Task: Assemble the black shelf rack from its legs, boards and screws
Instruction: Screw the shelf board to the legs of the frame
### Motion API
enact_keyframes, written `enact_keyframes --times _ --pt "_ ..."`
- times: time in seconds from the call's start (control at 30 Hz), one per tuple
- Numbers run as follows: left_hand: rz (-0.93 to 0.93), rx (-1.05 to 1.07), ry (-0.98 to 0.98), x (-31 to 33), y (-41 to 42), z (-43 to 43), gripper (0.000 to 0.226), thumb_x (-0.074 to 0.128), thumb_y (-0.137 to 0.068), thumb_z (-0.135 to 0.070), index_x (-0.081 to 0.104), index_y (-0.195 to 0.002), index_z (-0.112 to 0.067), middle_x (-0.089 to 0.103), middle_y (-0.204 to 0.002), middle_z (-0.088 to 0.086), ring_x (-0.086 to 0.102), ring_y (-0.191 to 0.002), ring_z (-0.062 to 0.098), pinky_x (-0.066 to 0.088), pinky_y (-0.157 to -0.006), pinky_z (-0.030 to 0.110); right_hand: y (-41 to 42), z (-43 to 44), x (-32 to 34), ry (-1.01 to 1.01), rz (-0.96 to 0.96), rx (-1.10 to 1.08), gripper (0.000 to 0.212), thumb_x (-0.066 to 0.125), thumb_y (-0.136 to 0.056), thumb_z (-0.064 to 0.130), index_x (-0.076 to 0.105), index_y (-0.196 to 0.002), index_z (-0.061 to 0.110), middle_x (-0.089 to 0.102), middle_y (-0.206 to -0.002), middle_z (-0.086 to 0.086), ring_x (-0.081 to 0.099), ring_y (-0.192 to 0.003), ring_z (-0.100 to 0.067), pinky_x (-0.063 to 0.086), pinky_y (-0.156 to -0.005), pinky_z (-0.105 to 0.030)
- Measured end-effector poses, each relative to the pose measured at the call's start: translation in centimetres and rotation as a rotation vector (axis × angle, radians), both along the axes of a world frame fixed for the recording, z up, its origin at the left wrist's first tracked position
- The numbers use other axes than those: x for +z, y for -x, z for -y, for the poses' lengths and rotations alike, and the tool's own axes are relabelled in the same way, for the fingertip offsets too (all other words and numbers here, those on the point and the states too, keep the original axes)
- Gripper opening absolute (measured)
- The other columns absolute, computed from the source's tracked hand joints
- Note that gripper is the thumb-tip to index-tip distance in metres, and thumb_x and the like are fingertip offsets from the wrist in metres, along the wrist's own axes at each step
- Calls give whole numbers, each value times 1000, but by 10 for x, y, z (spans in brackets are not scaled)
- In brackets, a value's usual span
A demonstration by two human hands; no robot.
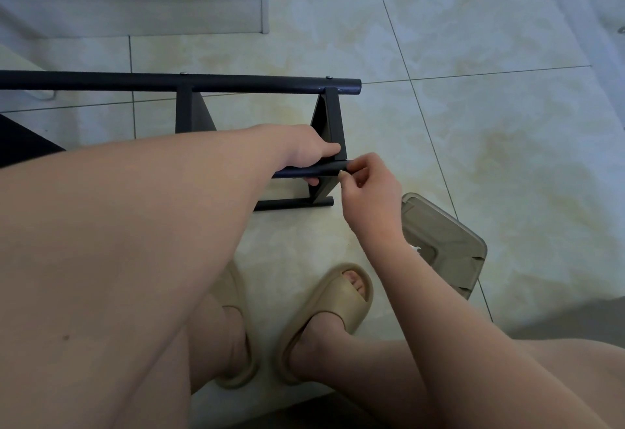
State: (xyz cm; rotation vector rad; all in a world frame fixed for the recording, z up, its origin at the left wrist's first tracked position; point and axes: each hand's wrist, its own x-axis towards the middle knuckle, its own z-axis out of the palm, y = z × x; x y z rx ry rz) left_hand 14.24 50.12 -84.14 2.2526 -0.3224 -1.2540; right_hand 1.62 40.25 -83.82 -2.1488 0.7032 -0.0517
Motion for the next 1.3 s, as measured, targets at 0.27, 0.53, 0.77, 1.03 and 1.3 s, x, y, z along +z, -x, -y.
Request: enact_keyframes --times 0.27,0.53,0.77,1.03,1.3 --pt "-8 56 34 1 1 -1 46 38 -105 -43 65 -114 -6 76 -77 6 74 -91 20 42 -104 41 4 0 -4 123 59 83 8 61 -95 9 67 -93 5 70 -80 -7 64 -78 -28 48 -73 -37" --pt "-1 25 31 3 3 -1 48 35 -107 -43 62 -114 -4 77 -88 9 72 -95 21 41 -105 41 -10 -1 1 -119 -112 -94 33 56 -101 23 61 -73 5 70 -67 -12 69 -68 -36 59 -73 -53" --pt "-25 97 79 -1 4 -2 47 43 -104 -44 66 -116 -5 76 -102 11 75 -90 23 46 -104 41 -6 1 2 -48 -59 -39 20 69 -91 21 53 -79 22 70 -78 -3 71 -76 -25 55 -63 -36" --pt "-46 109 44 0 3 -2 48 45 -101 -49 68 -115 -8 77 -98 7 75 -91 20 45 -106 42 -4 -2 -3 42 -57 16 25 62 -98 21 51 -75 17 69 -77 -8 69 -79 -32 55 -74 -47" --pt "-28 59 0 0 5 -1 41 39 -104 -45 64 -101 -12 77 -79 5 70 -103 23 41 -107 46 -9 -2 -2 71 -148 74 40 40 -108 27 64 -88 2 70 -83 -17 67 -78 -39 55 -76 -49"
